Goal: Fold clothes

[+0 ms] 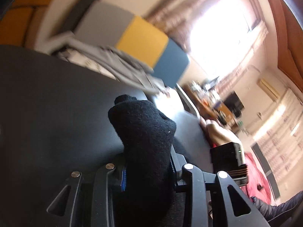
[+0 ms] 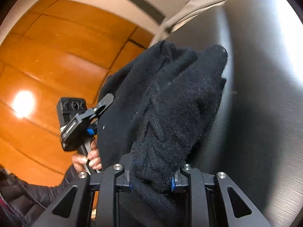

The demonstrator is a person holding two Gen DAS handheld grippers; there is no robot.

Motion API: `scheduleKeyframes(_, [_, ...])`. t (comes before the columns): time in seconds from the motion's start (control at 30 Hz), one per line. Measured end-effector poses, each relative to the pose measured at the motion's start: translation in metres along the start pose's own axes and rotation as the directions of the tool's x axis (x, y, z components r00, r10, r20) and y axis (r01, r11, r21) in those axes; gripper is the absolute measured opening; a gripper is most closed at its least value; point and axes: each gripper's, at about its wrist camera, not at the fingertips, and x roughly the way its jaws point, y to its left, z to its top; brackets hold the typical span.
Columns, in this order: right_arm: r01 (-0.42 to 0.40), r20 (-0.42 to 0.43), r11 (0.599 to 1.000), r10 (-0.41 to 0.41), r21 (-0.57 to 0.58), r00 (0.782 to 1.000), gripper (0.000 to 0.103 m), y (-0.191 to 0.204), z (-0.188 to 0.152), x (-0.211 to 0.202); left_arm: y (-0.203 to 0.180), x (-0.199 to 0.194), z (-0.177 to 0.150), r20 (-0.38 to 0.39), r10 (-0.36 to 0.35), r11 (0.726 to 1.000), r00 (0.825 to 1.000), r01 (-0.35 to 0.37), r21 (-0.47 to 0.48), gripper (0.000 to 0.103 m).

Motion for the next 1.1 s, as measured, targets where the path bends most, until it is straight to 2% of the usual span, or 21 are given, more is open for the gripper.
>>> scheduleKeyframes(0.07, [-0.061,-0.041,0.998,0.060,-0.028,0.997,0.027,0.021,0.010,0.036,0.012,-0.040,0.010,0.075,0.042,0.999,0.996,-0.041,-0.013,0.033])
scheduleKeyframes(0.13, [-0.112,-0.076,0.992,0.107,-0.061,0.991,0.027,0.043,0.021,0.068,0.027,-0.084,0.024,0.155,0.093,0.996,0.983,-0.090,-0.030,0.033])
scheduleKeyframes(0.3, [-0.234,-0.163,0.957,0.206,-0.171,0.965,0.027,0.123,0.067,0.154,0.071,-0.186,0.066,0.317,0.208,0.978,0.925,-0.190,-0.087,0.033])
scheduleKeyframes(0.37, [-0.278,-0.198,0.936,0.236,-0.218,0.951,0.026,0.157,0.088,0.189,0.094,-0.220,0.085,0.358,0.262,0.964,0.896,-0.227,-0.137,0.033])
scheduleKeyframes(0.43, [-0.319,-0.234,0.913,0.261,-0.255,0.936,0.026,0.191,0.108,0.226,0.122,-0.245,0.101,0.375,0.301,0.951,0.877,-0.248,-0.182,0.033])
scheduleKeyframes(0.53, [-0.344,-0.280,0.893,0.265,-0.289,0.923,0.026,0.229,0.131,0.277,0.177,-0.261,0.120,0.350,0.377,0.920,0.857,-0.303,-0.249,0.033])
scheduleKeyframes(0.6, [-0.325,-0.312,0.896,0.230,-0.302,0.922,0.026,0.242,0.140,0.317,0.223,-0.259,0.123,0.280,0.443,0.882,0.852,-0.358,-0.306,0.033])
scheduleKeyframes(0.63, [-0.314,-0.327,0.898,0.210,-0.308,0.921,0.026,0.248,0.145,0.337,0.250,-0.253,0.120,0.226,0.486,0.851,0.844,-0.397,-0.344,0.033])
scheduleKeyframes(0.73, [-0.166,-0.369,0.935,0.041,-0.313,0.929,0.026,0.232,0.150,0.400,0.324,-0.236,0.092,0.082,0.583,0.738,0.808,-0.484,-0.471,0.034])
scheduleKeyframes(0.8, [-0.091,-0.415,0.954,-0.038,-0.286,0.909,0.024,0.204,0.142,0.438,0.349,-0.245,0.072,0.137,0.533,0.737,0.835,-0.380,-0.559,0.035])
scheduleKeyframes(0.83, [-0.092,-0.424,0.960,-0.031,-0.265,0.905,0.022,0.194,0.138,0.446,0.358,-0.248,0.065,0.160,0.515,0.737,0.842,-0.340,-0.585,0.035])
scheduleKeyframes(0.93, [-0.124,-0.421,0.964,0.014,-0.237,0.907,0.020,0.181,0.132,0.448,0.351,-0.247,0.072,0.156,0.525,0.753,0.837,-0.371,-0.544,0.036])
scheduleKeyframes(0.97, [-0.118,-0.416,0.960,0.001,-0.255,0.909,0.020,0.184,0.134,0.449,0.348,-0.248,0.075,0.154,0.520,0.755,0.840,-0.367,-0.543,0.036])
scheduleKeyframes(1.0, [-0.108,-0.411,0.956,-0.014,-0.273,0.912,0.020,0.188,0.138,0.451,0.347,-0.253,0.077,0.158,0.501,0.756,0.851,-0.341,-0.559,0.038])
scheduleKeyframes(1.07, [-0.087,-0.394,0.944,-0.048,-0.318,0.918,0.022,0.196,0.147,0.456,0.343,-0.265,0.080,0.141,0.503,0.742,0.853,-0.342,-0.577,0.039])
scheduleKeyframes(1.1, [-0.076,-0.380,0.935,-0.067,-0.347,0.923,0.027,0.201,0.150,0.452,0.340,-0.271,0.082,0.133,0.509,0.736,0.851,-0.349,-0.580,0.039])
